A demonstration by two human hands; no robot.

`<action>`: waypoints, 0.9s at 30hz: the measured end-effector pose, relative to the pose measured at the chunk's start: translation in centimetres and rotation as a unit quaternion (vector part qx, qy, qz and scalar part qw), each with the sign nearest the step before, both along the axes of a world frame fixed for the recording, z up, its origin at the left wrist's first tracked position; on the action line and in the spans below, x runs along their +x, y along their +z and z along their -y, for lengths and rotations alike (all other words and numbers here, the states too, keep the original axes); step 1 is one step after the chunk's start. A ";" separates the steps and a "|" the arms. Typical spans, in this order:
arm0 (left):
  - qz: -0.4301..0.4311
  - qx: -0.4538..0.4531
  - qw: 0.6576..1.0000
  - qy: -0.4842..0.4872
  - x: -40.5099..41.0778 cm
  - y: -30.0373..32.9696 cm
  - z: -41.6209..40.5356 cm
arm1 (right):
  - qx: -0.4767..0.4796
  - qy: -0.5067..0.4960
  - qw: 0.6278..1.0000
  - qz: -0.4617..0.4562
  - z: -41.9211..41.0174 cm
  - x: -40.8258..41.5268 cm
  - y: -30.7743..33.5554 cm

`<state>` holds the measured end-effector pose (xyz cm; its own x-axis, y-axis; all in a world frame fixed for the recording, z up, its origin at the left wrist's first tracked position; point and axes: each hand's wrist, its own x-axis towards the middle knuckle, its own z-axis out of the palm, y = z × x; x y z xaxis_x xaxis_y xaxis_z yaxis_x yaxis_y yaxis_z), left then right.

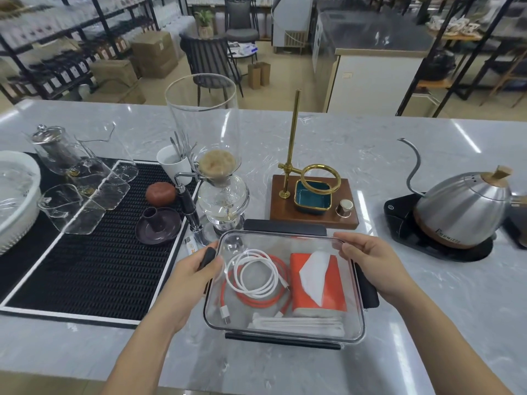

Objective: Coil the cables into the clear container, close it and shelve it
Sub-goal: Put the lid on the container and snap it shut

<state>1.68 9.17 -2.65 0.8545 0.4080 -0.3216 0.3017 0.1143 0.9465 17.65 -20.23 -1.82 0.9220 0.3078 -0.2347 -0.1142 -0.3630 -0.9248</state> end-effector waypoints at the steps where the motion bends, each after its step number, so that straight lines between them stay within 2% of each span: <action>1: 0.002 0.002 1.000 0.009 0.1 0.0 0.1 | -0.003 -0.001 1.000 0.004 -0.1 0.1 0.0; 11: -0.017 -0.009 0.999 0.041 -0.1 -0.4 -0.2 | -0.008 -0.002 1.000 0.019 0.0 -0.3 -0.2; 15: -0.004 0.012 0.998 0.061 -0.2 -0.7 0.1 | -0.035 -0.005 0.996 0.076 -0.2 -1.3 -0.6; 20: 0.015 0.044 0.990 0.133 -0.2 -1.1 1.5 | -0.001 -0.082 0.992 0.092 -0.6 -2.2 -1.4; 24: 0.009 0.026 0.984 0.179 -0.5 -1.9 1.6 | -0.003 -0.149 0.986 0.081 -0.1 -2.9 -1.8; 27: -0.003 -0.023 0.979 0.202 -2.0 -2.3 1.5 | 0.059 -0.211 0.975 0.043 1.0 -4.9 -1.6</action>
<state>-0.31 7.67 -4.91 0.6244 0.6971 -0.3523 0.2283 0.2685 0.9358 12.76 -21.20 -3.41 0.9872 -0.0823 -0.1366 -0.1502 -0.1919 -0.9699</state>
